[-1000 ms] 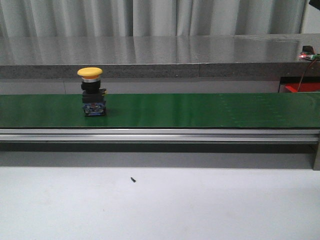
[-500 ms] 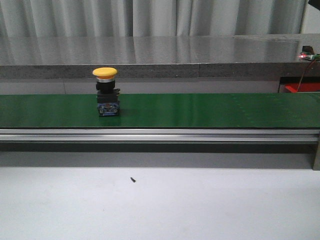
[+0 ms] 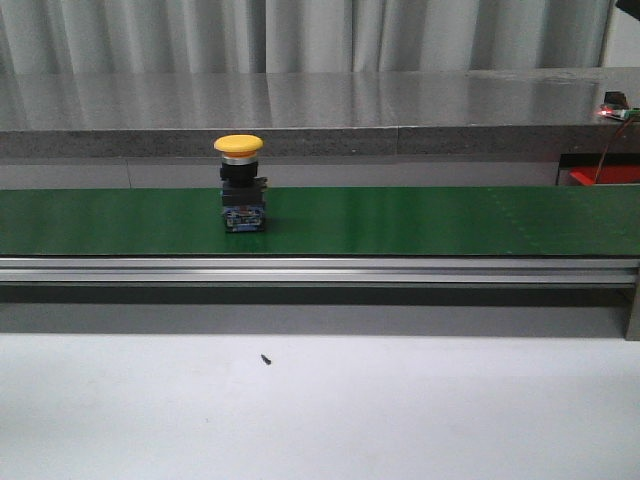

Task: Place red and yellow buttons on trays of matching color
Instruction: 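Set the red button on the belt with the left gripper and release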

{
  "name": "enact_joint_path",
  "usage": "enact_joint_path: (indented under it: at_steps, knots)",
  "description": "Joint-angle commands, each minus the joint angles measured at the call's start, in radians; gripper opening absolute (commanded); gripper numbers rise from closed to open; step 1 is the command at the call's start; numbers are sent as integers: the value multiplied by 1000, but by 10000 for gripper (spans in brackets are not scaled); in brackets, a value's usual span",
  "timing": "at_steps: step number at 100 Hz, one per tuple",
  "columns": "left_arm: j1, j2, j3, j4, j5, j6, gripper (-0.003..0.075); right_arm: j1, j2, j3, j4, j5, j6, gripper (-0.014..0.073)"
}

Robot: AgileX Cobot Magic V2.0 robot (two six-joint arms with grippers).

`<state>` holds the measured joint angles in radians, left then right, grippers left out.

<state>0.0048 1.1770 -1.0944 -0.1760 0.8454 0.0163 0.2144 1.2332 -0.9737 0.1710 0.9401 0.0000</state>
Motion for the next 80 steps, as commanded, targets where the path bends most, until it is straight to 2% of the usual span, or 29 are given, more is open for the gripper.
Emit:
enact_joint_path:
  at_steps: [1, 28, 49, 67, 73, 80]
  knots:
    - [-7, -79, 24, -16, -76, 3, -19, 0, -28, -24, 9, -32, -6, -106]
    - [-7, -218, 142, -16, -106, 3, -19, 0, -28, -24, 9, -26, -25, -106]
    - [-7, -251, 161, -16, -102, 3, -20, 0, -28, -31, 9, -26, -25, -106]
    - [-7, -251, 161, -14, -102, 3, -19, 0, -1, -114, 9, 18, -51, -104]
    - [-7, -251, 161, -14, -102, 3, -20, 0, 20, -157, 9, 53, -71, -93]
    - [-7, -251, 161, -14, -102, 3, -20, 0, 48, -205, 13, 90, -78, -32]
